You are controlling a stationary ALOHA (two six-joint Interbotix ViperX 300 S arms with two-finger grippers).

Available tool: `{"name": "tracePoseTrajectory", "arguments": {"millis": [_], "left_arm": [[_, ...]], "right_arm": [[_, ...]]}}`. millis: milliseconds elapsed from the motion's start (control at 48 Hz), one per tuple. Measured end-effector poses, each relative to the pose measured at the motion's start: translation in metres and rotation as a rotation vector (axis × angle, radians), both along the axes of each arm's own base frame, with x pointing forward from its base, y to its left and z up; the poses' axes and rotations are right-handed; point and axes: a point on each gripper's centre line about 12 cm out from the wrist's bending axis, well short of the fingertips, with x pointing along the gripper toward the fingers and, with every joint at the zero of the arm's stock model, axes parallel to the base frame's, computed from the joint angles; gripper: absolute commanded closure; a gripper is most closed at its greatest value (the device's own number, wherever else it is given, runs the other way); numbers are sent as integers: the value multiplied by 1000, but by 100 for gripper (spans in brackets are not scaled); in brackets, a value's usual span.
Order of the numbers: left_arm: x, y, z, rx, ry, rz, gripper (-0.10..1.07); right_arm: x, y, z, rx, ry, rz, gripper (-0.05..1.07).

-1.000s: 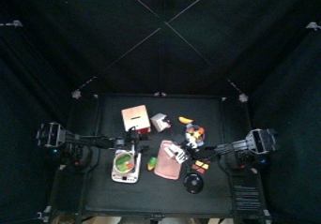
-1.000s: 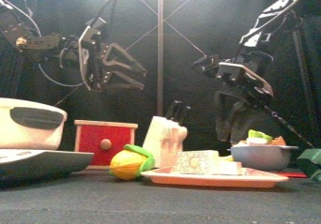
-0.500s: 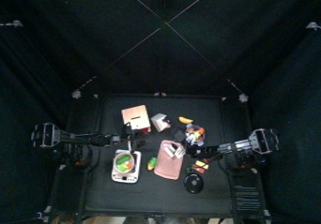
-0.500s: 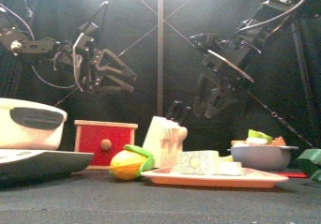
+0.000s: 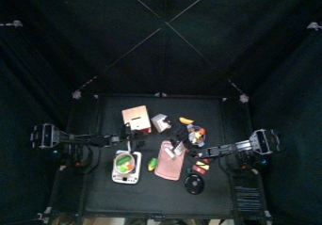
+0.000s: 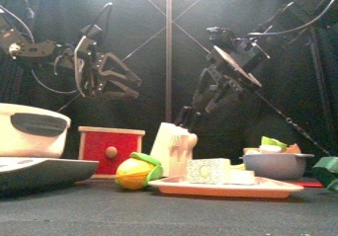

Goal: Place rice block on pink plate

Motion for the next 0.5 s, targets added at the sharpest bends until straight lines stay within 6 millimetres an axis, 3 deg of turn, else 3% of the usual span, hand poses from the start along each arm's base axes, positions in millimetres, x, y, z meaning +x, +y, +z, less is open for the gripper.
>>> {"name": "tracePoseTrajectory", "arguments": {"millis": [188, 500], "left_arm": [[-2, 0, -3, -5, 7, 0, 12], [-6, -1, -6, -7, 17, 4, 12]], "right_arm": [[-14, -11, -7, 74, 24, -187, 15], [-10, 2, -5, 92, 18, -161, 15]]}}
